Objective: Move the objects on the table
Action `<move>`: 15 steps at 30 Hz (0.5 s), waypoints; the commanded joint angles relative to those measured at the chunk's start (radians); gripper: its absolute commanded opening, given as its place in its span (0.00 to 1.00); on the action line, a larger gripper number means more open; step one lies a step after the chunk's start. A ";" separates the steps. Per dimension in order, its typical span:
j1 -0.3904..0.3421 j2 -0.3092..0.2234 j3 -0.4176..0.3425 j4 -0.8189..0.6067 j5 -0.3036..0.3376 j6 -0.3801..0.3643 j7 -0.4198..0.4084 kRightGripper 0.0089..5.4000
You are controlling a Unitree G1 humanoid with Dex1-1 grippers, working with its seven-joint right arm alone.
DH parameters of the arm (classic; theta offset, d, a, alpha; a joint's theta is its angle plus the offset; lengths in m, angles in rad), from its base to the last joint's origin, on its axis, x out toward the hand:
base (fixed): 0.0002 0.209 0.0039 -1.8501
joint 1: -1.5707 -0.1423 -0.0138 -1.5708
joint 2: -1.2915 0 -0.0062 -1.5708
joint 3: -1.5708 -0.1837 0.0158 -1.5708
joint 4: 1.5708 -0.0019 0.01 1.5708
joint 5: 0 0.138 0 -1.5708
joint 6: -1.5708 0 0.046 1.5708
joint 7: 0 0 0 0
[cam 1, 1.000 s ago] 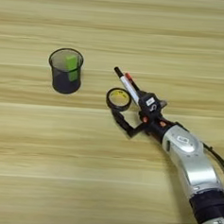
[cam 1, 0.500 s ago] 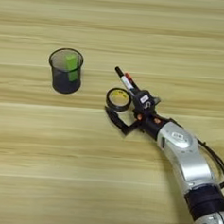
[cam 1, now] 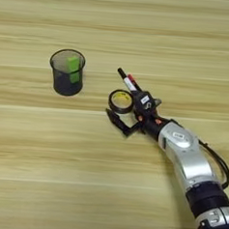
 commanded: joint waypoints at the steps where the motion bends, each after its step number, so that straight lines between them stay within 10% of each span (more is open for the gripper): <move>1: -0.084 -0.003 -0.010 -0.008 0.004 -0.033 -0.017 1.00; 15: -0.102 0.003 -0.009 0.049 0.001 -0.046 -0.013 1.00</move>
